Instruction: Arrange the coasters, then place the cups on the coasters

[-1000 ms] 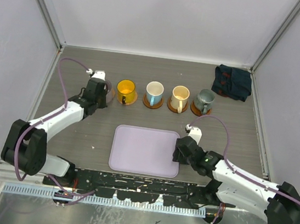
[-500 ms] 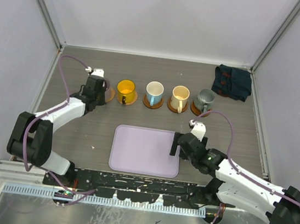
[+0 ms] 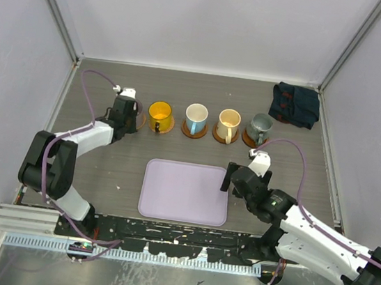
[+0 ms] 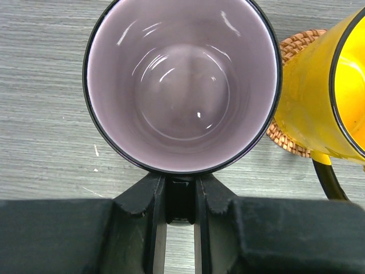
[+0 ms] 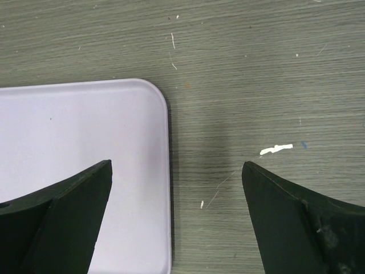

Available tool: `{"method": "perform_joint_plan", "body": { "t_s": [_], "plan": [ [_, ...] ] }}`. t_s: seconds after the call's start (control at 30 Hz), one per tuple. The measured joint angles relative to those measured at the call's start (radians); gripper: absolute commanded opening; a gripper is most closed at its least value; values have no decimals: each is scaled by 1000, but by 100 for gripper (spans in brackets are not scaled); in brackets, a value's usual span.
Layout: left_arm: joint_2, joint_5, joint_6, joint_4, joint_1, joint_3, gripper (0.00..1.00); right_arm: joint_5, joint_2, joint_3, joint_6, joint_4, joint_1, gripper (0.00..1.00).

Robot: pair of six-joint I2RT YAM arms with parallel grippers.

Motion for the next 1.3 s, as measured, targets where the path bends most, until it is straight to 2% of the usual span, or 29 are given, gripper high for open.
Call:
{"method": "perform_joint_plan", "body": {
  "t_s": [1.3],
  "plan": [
    [42,4,3,27,8,23,0,17,-2,5,8,-17,0,100]
  ]
}}
